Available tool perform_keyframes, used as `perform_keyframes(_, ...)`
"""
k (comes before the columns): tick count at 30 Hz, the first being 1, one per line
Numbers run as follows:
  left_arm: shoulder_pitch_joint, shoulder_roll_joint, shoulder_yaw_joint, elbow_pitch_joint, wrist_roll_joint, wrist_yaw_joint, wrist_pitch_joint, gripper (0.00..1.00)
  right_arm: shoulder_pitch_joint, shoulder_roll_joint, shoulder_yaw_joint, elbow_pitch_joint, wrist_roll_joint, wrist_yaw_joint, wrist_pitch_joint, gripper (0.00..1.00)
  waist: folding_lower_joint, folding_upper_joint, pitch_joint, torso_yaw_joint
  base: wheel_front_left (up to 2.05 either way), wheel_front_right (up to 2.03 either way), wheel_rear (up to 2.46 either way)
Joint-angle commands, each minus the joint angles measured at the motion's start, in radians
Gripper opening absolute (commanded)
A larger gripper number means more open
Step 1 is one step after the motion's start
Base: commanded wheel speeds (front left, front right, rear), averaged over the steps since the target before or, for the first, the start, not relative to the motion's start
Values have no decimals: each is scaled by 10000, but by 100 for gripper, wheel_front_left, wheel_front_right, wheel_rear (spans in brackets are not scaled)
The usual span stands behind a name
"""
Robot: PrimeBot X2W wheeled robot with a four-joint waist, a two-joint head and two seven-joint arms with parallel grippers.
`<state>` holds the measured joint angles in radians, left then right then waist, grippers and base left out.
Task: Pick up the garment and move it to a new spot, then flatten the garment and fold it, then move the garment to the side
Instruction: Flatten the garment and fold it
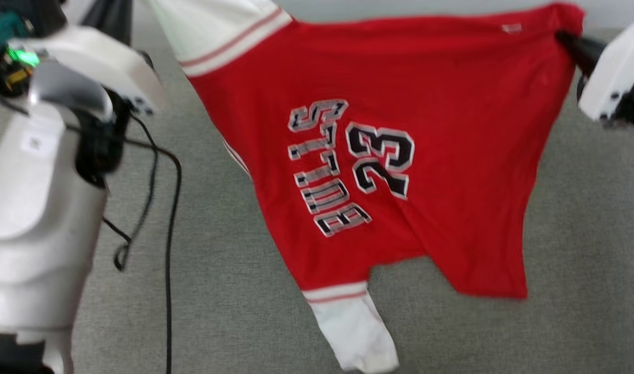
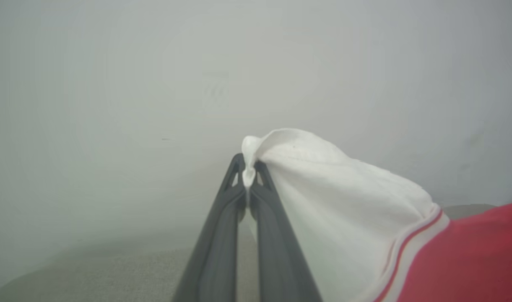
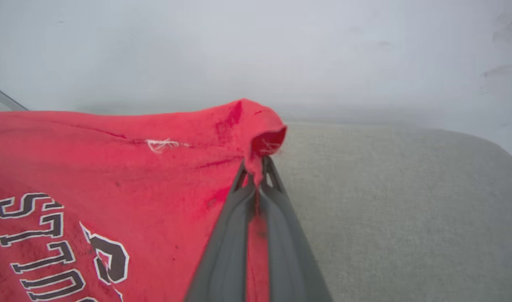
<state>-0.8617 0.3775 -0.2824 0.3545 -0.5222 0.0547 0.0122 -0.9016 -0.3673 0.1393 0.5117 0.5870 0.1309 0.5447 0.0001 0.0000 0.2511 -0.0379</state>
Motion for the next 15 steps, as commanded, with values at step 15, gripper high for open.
perform_keyframes(15, -6456, 455, -46, 2631, 1032, -407, -554, 0, -5083, 370, -557, 881, -923, -6, -1834, 0, -1, 0, 2383, -552, 0, 0, 0)
